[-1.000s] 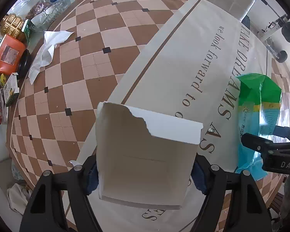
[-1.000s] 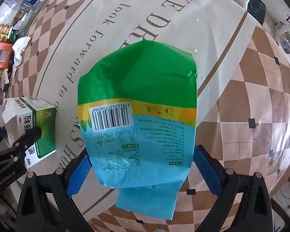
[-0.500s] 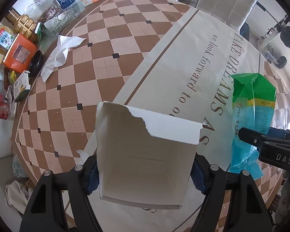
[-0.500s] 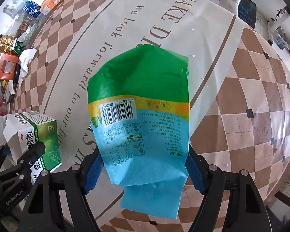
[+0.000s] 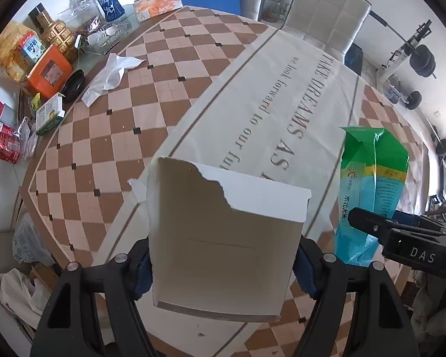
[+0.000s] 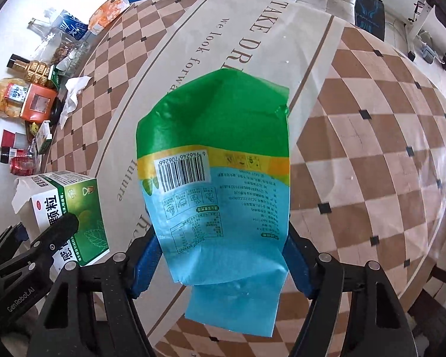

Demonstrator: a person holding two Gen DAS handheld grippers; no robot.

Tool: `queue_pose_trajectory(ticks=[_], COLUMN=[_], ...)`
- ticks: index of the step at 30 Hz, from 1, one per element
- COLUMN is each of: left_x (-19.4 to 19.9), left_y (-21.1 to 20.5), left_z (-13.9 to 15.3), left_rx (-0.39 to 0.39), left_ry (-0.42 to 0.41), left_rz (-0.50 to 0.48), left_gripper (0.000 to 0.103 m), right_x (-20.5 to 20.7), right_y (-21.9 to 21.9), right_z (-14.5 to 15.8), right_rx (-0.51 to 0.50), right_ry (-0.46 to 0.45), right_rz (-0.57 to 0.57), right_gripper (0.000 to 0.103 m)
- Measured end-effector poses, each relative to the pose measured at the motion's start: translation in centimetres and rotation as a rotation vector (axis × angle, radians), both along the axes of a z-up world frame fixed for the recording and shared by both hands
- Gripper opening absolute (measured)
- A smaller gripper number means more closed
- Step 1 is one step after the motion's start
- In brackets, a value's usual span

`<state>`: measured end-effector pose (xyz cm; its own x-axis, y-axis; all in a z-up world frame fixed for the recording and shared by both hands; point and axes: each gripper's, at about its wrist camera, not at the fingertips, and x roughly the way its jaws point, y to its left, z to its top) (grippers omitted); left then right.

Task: Collect trash
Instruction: 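Carry the white box and snack bag over the bin and open both tools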

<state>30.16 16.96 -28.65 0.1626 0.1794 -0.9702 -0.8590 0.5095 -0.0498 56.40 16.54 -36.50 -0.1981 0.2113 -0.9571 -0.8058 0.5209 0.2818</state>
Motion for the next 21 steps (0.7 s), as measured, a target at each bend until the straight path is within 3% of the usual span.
queue_pose_trajectory(ticks=[8,15,21], left_x=[-7.2,-15.6,-22.5], left_y=[-8.0,-13.7,-17.9], left_z=[1.0,0.7,-2.1], left_rx=[-0.044,-0.064,-0.11], left_ry=[-0.069,-0.11,-0.075], left_rz=[-0.074,-0.126,-0.145], left_gripper=[0.074,0.074,0.074], right_x=[-7.3,-18.5,-28.8], right_y=[-10.4,-19.5,-27.0], right_z=[2.5,3.3,1.7], right_rx=[0.028,0.032,-0.001], right_ry=[0.027,0.017,0.072], right_rz=[-0.076,-0.132,-0.188], right_gripper=[0.075,0.075,0.074])
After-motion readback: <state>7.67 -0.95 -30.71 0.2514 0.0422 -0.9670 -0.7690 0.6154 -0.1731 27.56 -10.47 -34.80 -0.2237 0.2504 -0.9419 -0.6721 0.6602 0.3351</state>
